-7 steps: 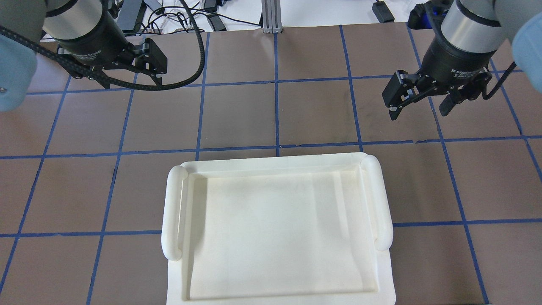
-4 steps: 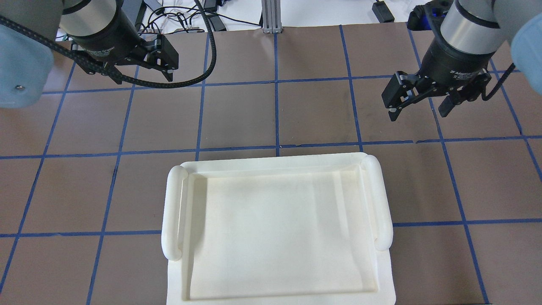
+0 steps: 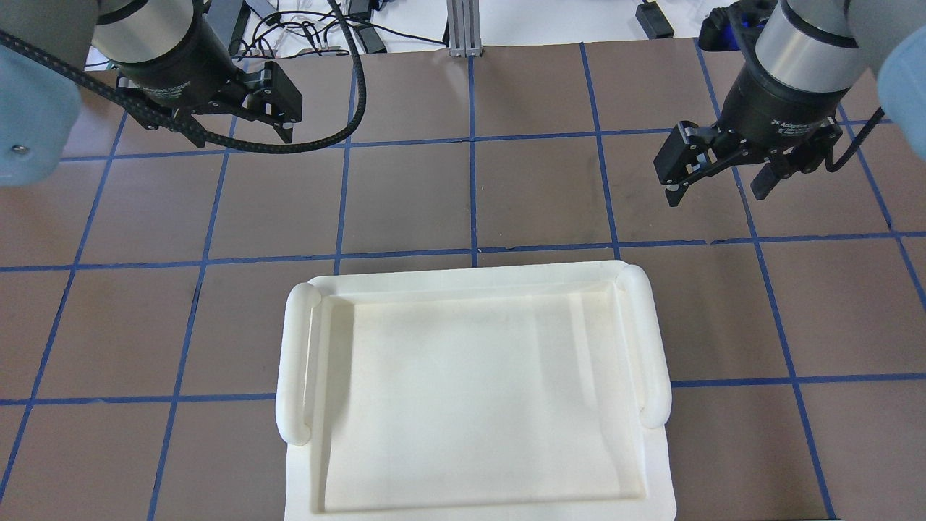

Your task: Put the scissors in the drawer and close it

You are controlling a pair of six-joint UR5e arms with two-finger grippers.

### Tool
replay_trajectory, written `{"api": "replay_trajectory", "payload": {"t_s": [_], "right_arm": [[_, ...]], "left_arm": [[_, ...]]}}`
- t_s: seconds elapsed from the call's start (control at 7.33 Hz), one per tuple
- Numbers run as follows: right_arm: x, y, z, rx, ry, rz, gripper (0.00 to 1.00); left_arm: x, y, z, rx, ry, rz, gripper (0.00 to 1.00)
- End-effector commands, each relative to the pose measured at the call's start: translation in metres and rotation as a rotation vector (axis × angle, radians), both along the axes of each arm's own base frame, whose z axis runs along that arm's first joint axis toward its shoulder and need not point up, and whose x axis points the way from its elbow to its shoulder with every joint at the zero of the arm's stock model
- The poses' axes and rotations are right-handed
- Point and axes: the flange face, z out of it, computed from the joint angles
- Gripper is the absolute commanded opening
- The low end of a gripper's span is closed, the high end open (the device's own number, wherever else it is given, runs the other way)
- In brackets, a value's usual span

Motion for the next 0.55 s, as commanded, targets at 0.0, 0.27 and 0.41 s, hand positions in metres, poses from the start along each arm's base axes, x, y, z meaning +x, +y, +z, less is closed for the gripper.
{"api": "replay_trajectory", "payload": {"t_s": [0.0,0.27,0.41], "right_arm": [[-0.0005,-0.0031,-0.0019,-0.003,-0.003,-0.001,1.00],[-0.0010,-0.0010,0.0029,-0.020,-0.002,-0.002,1.00],[0.0004,-0.0017,0.0016,-0.017,-0.003,-0.001,1.00]], "left_arm": [[-0.0003,0.0024,-0.0013,0.019,0.004,-0.004,1.00],[0.0029,0.0066,-0.0026,0.051,0.016,0.004,1.00],[0.0054,0.0066,-0.0012,0.049,0.028,0.009,1.00]]}}
